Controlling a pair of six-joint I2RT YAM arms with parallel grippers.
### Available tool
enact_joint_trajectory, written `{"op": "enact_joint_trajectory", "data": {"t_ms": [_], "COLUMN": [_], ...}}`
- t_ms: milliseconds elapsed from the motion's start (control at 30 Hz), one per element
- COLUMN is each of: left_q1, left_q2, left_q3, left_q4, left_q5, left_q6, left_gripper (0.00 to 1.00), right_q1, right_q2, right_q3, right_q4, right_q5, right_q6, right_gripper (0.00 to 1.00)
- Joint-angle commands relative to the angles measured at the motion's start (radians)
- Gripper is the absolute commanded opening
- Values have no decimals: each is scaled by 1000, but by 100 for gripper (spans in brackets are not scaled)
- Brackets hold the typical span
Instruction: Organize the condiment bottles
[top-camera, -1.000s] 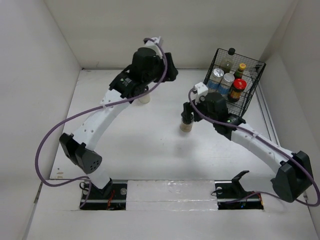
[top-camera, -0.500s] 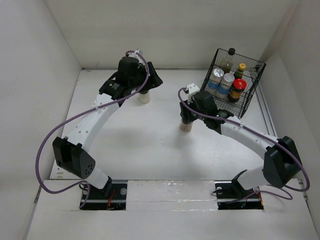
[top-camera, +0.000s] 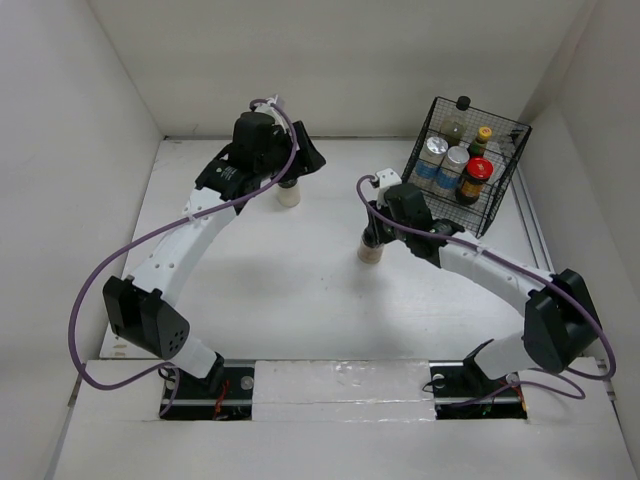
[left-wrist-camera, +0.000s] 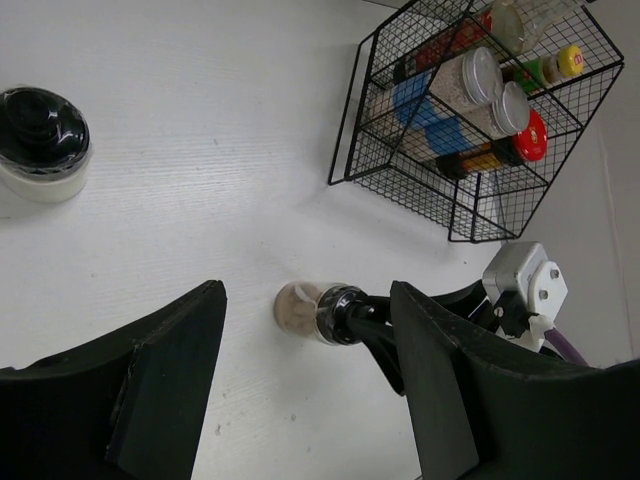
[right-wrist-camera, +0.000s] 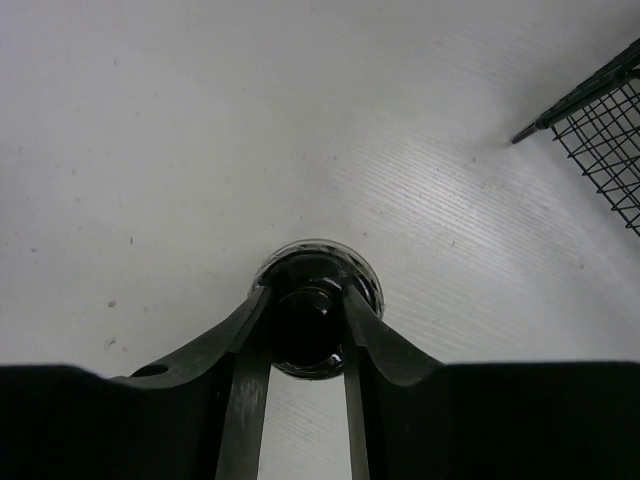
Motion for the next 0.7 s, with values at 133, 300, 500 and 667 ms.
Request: {"op": "enact_joint_trajectory", "data": {"t_ms": [133,300,500,667], "left_q1": [13,13,13,13], "left_q2": [-15,-15,-15,-15], "left_q3": [53,65,56,56], "left_q4": [20,8,8,8], "left_q5": [-38,-50,-50,-50], "left_q6": [47,56,65,65], "left_gripper": [62,62,62,62], "right_q1": [-25,-116,-282,-395], "right_q2": [-62,-139,-89,-21], "right_q3": [78,216,388,472], "right_q4": [-27,-51,-104,-81], "right_q5": [47,18,-59,-98], "right_q6": [10,-41,-41,-50], "right_gripper": [2,3,3,3]}}
